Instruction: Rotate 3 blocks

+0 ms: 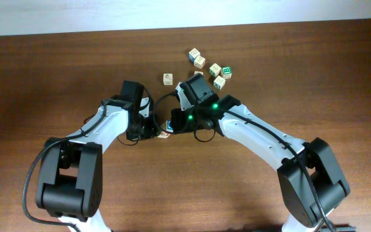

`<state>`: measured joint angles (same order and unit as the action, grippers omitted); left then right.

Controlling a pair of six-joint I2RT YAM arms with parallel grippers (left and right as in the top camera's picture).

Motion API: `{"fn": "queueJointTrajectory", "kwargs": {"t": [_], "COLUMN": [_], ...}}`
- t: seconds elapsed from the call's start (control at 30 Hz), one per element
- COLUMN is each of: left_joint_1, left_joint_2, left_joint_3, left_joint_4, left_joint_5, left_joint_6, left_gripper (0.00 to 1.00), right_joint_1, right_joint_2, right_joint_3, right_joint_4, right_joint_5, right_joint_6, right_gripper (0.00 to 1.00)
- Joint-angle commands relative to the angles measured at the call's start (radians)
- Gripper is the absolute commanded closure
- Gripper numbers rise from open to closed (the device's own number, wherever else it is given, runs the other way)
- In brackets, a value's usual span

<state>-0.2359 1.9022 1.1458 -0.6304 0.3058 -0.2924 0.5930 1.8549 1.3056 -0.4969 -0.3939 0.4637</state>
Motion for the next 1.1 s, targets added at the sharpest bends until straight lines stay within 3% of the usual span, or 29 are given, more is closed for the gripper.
{"fn": "queueJointTrajectory", "kwargs": {"t": [0.0, 1.07], "left_joint_1": [-0.022, -0.002], "left_joint_2": [0.003, 0.003], "left_joint_3": [0.003, 0.006], "left_joint_4": [0.004, -0.026], "left_joint_5": [0.064, 0.000], "left_joint_6": [-0.002, -0.002], "left_gripper": [1.00, 1.00], "right_joint_1": [0.023, 0.023], "right_joint_2": [0.002, 0.003], "right_joint_3": [0.003, 0.003], "right_joint_4": [-0.005, 0.021], "right_joint_5": [-0.013, -0.012], "right_joint_6": [-0.003, 0.013], "right_gripper": [0.96, 0.96]}}
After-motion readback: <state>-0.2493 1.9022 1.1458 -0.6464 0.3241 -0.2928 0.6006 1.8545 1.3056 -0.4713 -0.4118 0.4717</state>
